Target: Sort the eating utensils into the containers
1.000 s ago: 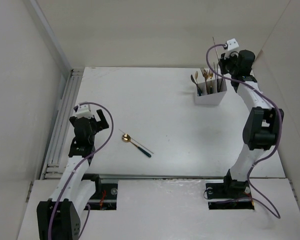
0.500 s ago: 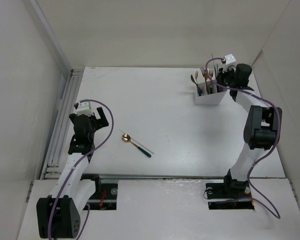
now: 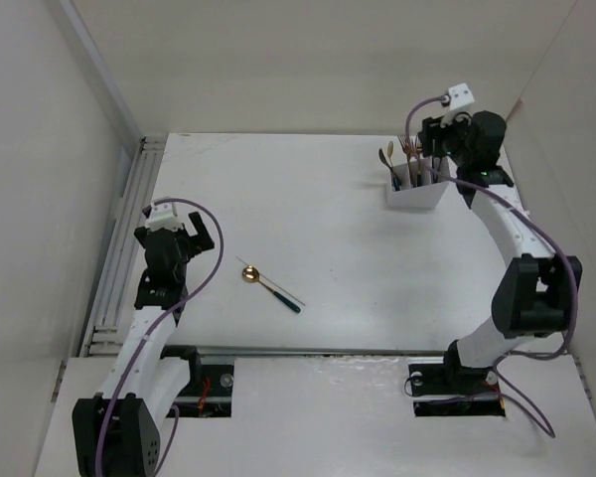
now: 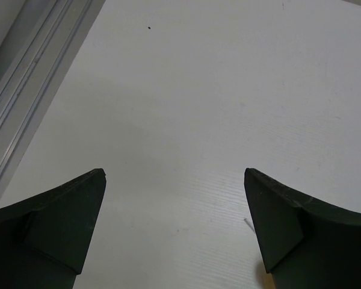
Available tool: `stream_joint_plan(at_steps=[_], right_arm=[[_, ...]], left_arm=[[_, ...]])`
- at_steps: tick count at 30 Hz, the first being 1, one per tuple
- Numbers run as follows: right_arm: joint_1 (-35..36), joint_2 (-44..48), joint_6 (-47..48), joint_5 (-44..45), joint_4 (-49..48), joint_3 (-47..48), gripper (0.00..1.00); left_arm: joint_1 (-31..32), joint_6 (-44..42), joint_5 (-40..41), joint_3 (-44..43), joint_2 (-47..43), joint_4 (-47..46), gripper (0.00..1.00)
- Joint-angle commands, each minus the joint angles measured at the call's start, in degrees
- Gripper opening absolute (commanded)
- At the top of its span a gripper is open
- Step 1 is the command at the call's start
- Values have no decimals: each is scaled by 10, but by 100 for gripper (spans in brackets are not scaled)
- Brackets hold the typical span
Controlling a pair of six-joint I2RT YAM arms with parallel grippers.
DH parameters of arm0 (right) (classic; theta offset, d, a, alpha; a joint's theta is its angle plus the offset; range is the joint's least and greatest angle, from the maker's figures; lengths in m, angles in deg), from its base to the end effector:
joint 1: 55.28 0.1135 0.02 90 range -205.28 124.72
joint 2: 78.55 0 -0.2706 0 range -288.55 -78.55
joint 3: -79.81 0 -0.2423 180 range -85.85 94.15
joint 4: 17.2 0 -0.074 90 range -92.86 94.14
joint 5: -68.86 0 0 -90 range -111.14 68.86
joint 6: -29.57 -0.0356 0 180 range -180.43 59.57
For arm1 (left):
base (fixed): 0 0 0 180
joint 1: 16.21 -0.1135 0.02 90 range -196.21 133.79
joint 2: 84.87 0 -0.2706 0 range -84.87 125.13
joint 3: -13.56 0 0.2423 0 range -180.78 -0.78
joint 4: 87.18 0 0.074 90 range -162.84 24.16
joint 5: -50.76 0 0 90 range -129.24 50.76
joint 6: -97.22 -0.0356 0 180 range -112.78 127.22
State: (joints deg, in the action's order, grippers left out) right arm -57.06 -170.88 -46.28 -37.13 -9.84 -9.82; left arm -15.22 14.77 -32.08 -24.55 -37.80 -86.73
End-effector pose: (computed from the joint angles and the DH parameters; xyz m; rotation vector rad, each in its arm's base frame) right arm 0.3801 -0.0020 0.3581 -0.3882 1.6831 0.0367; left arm 0.1829 0.0013 0.2560 -0.1908 1.7232 -0.0013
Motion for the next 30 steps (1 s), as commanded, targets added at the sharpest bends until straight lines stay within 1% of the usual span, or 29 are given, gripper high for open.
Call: stream_joint_plan(at_steps=[1,2,3,4,6,7,10,11,14,16,20,23,30], right_arm=[[137,47,6,59,109,-4,63],[170,47,6,59,139,-4,63],[204,32,1,59,191,-4,63],[272,23,-11,72,209,-4,63],[339,-12,-46,84,233,-9,63],[400,-25,-47,91,247,-9,60],[472,-69,-80,112,258,7,52],[510,-79,-80,112,258,12,46],[572,-113,-80,123,275,34,41],[593,-118,-91,132,282,40,39],[623,-151,-111,142,275,33,39],[638,-168,-111,155,290,39,39],[644,-203,-117,162,295,44,39]], left_arm=[[-2,37,10,-19,-11,-18,99],[-2,37,10,-19,-18,-18,99],[-2,44,4,-19,-18,-18,99],[-2,51,10,-14,-24,-12,99],[-2,51,15,-14,-32,3,99],[-2,51,22,-14,-32,4,99],[-2,56,22,-2,-44,10,99],[-2,56,27,3,-50,10,99],[-2,62,27,15,-57,4,99],[-2,68,22,21,-63,4,99],[-2,79,22,33,-68,4,99],[-2,79,15,38,-73,-2,99],[-2,79,10,43,-79,-2,99]])
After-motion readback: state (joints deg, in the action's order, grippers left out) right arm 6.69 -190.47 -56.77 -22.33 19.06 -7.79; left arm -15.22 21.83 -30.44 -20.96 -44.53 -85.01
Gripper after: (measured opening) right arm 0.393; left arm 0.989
